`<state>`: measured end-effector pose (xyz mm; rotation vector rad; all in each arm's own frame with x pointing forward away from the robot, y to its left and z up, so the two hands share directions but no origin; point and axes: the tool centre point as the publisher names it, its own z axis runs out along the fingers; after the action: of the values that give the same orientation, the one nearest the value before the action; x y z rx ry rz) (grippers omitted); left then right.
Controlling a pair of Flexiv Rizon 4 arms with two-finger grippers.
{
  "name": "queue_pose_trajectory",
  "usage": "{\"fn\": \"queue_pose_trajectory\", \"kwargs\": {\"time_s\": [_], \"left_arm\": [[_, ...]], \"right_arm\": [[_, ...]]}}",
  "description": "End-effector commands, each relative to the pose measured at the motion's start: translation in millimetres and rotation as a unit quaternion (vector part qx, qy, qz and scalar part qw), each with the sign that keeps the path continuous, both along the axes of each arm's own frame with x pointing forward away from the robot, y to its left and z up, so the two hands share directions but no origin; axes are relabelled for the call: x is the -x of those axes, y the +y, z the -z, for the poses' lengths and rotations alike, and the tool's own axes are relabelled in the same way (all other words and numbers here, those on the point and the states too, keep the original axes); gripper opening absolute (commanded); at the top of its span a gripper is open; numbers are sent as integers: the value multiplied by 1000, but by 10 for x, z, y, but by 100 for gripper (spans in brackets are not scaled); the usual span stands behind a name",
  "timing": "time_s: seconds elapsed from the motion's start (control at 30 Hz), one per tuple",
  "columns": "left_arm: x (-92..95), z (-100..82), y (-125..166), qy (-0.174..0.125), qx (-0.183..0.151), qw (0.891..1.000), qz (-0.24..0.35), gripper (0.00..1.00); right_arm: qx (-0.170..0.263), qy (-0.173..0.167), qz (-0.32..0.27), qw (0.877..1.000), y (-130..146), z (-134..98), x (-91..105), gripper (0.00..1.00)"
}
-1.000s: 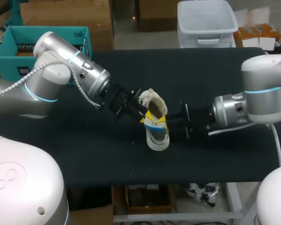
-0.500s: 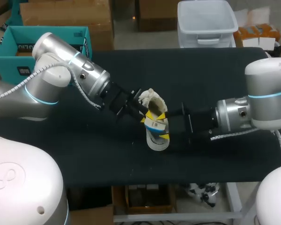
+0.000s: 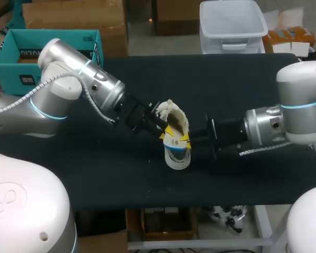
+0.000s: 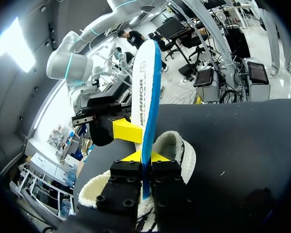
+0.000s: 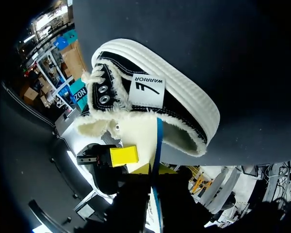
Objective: Open the shoe tongue, take the insole out of the shoe, put the insole back into the shoe, and pack the shoe into the shoebox
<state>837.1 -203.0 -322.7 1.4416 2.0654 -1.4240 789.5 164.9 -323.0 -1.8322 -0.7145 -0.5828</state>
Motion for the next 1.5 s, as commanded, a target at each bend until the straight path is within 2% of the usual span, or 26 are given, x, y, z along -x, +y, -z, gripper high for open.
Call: {"fn": "queue_pose_trajectory", "kwargs": {"time_s": [0.03,0.37,0.63,0.67,0.7,0.73,0.8,0.83,0.97,1.0,1.03,1.07,1.13,1.23,1.43,1.47,1.5], "left_arm": [[-49,0,-47,-3,-3,1000,0,0],[-273,124,-108,-9,-25,1000,-14,0],[-336,191,-83,-3,-36,999,-16,0],[-330,179,-67,-2,-35,999,-15,4],[-315,160,-52,1,-33,999,-12,36],[-297,138,-36,2,-30,1000,-9,57],[-241,79,-4,3,-22,1000,1,78],[-210,49,8,2,-19,1000,6,80],[-64,-54,46,6,-11,999,32,78],[-36,-70,48,2,-9,999,36,69],[4,-82,46,-1,-7,999,40,51],[23,-86,46,-3,-8,999,43,47],[77,-80,40,-9,-11,999,48,31],[113,-67,33,-11,-13,999,52,0],[113,-4,4,-21,-24,998,46,0],[108,1,2,-21,-24,998,46,0],[91,4,3,-21,-25,999,43,0]], "right_arm": [[-4,2,-9,1000,2,109,-79,0],[10,6,-20,1000,36,226,-291,0],[16,6,-18,1000,36,224,-328,0],[16,6,-17,1000,38,223,-328,0],[17,6,-17,1000,41,221,-326,0],[18,6,-16,1000,43,218,-320,0],[18,5,-14,1000,41,213,-304,0],[19,5,-12,1000,36,213,-296,0],[20,5,-7,1000,17,211,-282,0],[21,5,-6,1000,13,212,-282,0],[21,6,-5,1000,9,213,-284,0],[23,6,-5,1000,8,213,-284,0],[26,9,-4,1000,5,216,-289,0],[28,10,-2,1000,-4,225,-284,0],[25,10,-2,1000,7,227,-253,0],[25,10,-2,1000,11,221,-243,11],[26,11,-2,1000,17,199,-210,58]]}}
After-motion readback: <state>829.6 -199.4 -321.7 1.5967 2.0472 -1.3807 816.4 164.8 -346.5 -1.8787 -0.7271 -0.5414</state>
